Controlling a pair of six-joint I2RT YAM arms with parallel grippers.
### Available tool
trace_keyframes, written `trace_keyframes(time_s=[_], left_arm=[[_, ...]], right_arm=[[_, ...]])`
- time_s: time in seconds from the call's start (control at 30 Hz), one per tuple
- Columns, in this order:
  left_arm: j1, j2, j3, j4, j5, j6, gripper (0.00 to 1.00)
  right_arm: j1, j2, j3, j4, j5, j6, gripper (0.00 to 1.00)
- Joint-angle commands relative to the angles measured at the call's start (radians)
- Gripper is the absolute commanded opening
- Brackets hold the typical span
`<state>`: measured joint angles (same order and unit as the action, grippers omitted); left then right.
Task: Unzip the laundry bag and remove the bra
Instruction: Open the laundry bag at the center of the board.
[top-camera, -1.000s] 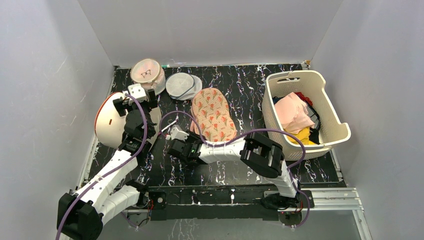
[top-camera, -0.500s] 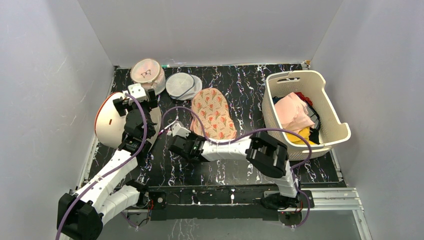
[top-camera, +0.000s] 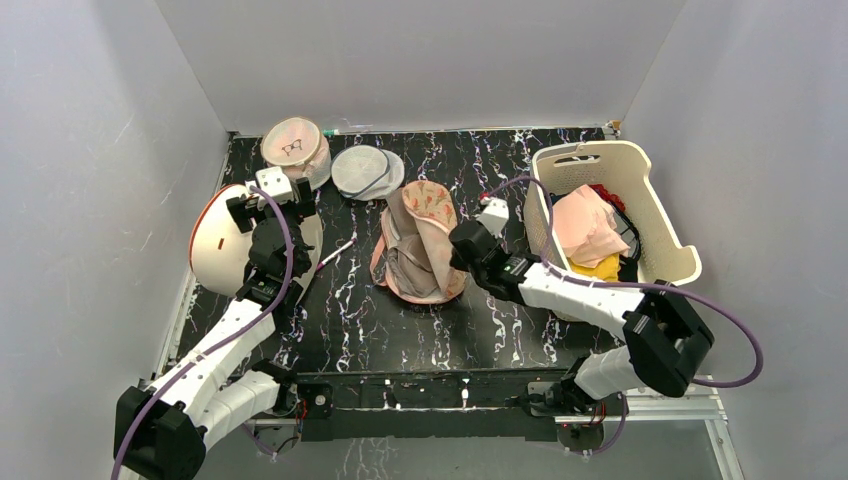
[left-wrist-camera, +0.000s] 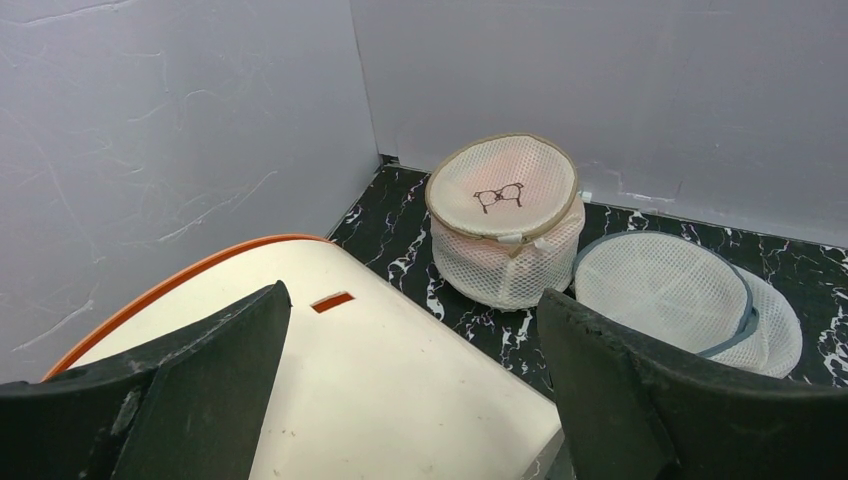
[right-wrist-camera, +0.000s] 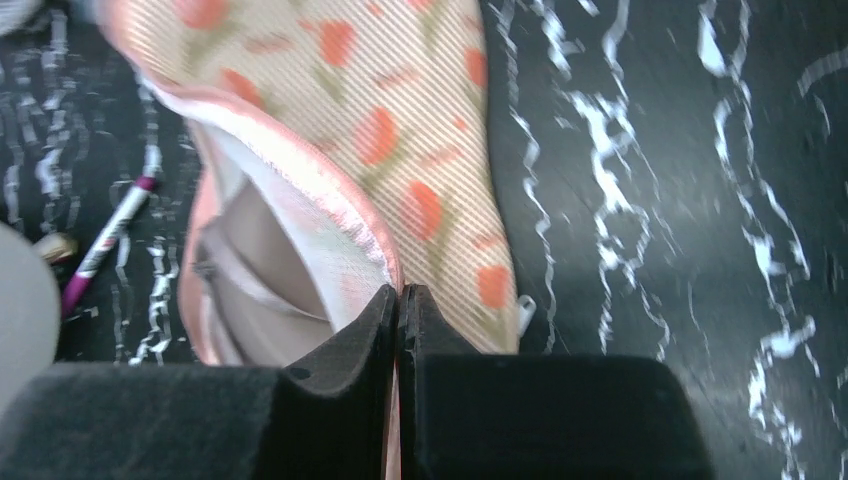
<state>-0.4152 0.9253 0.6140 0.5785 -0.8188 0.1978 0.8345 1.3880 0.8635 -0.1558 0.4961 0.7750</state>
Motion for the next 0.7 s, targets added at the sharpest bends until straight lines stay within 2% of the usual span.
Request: trace_keyframes(time_s=[0.0, 0.3, 0.47, 0.67], left_arm=[[0.004, -0.015, 0.041, 0.014, 0.008, -0.013, 0.92], [0.004, -0.015, 0.044, 0.009, 0.009, -0.016, 0.92], [0.004, -0.013, 0.046, 0.003, 0.010, -0.021, 0.93], [0.004, -0.014, 0.048, -0.005, 0.009, -0.027, 0.93]], right_arm=[[-0.001, -0.049, -0.048, -0.064, 0.079, 0.255, 0.00], [-0.066, -0.097, -0.077, -0.221, 0.318, 0.091, 0.00], [-0.095, -0.125, -0.064, -0.303, 0.400, -0.005, 0.08], [-0.102, -0.176, -0.040, -0.378, 0.437, -0.084, 0.27]])
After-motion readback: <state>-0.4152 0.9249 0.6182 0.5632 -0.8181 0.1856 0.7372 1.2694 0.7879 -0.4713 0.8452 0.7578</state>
